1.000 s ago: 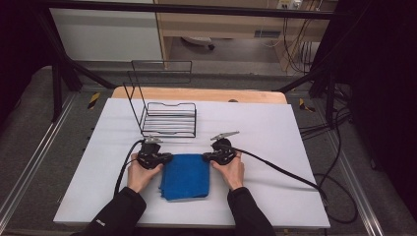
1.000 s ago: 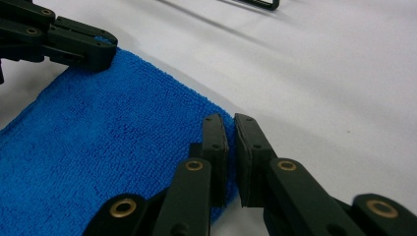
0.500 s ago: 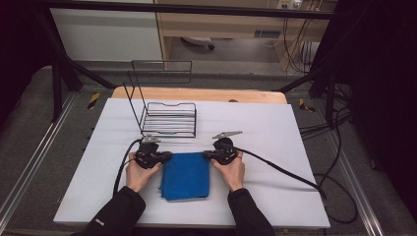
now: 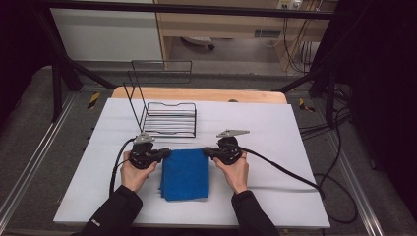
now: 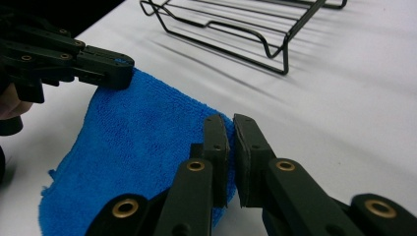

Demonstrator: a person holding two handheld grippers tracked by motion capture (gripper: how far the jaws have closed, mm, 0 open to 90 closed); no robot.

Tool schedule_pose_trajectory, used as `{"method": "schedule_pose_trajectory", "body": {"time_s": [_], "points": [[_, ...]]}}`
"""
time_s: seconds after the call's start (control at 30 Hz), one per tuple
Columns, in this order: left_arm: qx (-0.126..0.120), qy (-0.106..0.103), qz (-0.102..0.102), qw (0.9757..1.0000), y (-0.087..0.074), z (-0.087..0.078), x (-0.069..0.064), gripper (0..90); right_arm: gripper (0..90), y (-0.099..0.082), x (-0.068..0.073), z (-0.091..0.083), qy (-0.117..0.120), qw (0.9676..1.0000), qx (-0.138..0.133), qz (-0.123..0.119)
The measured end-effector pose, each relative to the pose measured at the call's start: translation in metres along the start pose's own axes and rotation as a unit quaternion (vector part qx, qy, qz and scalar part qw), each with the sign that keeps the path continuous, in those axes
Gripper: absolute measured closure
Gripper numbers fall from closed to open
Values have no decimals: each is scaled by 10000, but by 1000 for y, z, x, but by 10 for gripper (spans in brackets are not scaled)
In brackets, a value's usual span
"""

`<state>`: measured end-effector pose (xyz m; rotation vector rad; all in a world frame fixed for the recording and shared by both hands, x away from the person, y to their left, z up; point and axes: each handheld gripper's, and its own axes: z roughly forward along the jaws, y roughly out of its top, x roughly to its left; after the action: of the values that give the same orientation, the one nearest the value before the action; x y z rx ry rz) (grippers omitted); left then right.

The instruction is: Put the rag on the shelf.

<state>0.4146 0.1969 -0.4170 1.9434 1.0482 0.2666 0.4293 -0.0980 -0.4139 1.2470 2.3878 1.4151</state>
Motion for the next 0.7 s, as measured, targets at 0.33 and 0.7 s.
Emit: {"method": "schedule_pose_trajectory", "body": {"time_s": [0.33, 0.7], "points": [[-373, -9, 134, 9992, 7, -19, -11, 842, 852, 7, 10, -21, 74, 9987, -460, -213], [-794, -31, 240, 9965, 16, -37, -21, 842, 852, 15, 22, -42, 79, 9949, -928, -396]]}}
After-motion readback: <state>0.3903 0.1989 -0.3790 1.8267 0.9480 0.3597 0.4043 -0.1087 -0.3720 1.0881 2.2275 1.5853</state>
